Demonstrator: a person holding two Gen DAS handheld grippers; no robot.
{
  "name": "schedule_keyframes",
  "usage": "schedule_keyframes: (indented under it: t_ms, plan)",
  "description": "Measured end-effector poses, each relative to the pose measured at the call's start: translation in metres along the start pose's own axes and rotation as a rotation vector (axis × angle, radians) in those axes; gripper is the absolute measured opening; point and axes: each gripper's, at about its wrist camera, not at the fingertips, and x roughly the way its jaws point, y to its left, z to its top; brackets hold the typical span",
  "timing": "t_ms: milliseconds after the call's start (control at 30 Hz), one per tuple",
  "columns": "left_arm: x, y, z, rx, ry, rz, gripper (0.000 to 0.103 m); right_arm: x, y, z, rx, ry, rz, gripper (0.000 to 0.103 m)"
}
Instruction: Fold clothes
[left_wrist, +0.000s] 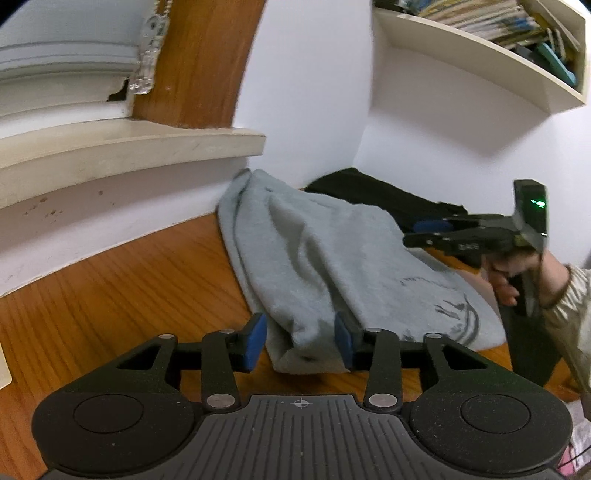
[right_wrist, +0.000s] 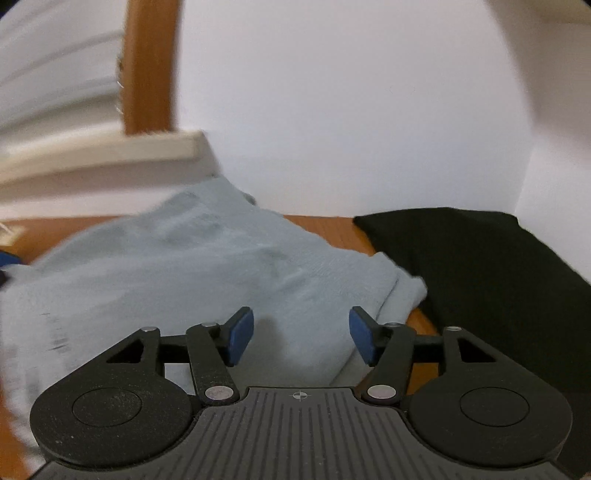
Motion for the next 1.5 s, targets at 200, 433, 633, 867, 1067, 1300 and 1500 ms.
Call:
schedule_keyframes:
  t_ms: [200,433,633,867,1067,1300,1500]
  plan:
    - [-0.006,-0.005,-0.004,0.005,0.007,0.008,0.042,-0.034,0.044,-0.017,0.004,-0.017,0.123,0.064]
    - [-0.002,-0.006,-0.010,0.007,0.027,-0.010,0.021,-0.056,0.090,-0.032,-0.124,-0.028,0.152,0.069]
    - [-0.011,-0.014,-0.005,0.013,-0.057,0.038,0.007,-0.060,0.115,-0.048,-0.309,-0.003,0.121,0.078]
    - [-0.027,-0.023,-0.005,0.021,-0.149,0.077,0.006,-0.051,0.100,-0.059,-0.319,0.030,0.124,0.055]
    - [-0.036,-0.009,-0.005,0.000,-0.155,0.132,0.002,-0.052,0.095,-0.062,-0.360,0.051,0.091,0.032]
    - [-0.040,0.000,-0.007,-0.005,-0.137,0.165,0.001,-0.056,0.088,-0.066,-0.344,0.061,0.100,0.028]
    - [-0.051,0.007,-0.015,0.001,-0.102,0.121,0.001,-0.061,0.084,-0.066,-0.320,0.060,0.135,0.037]
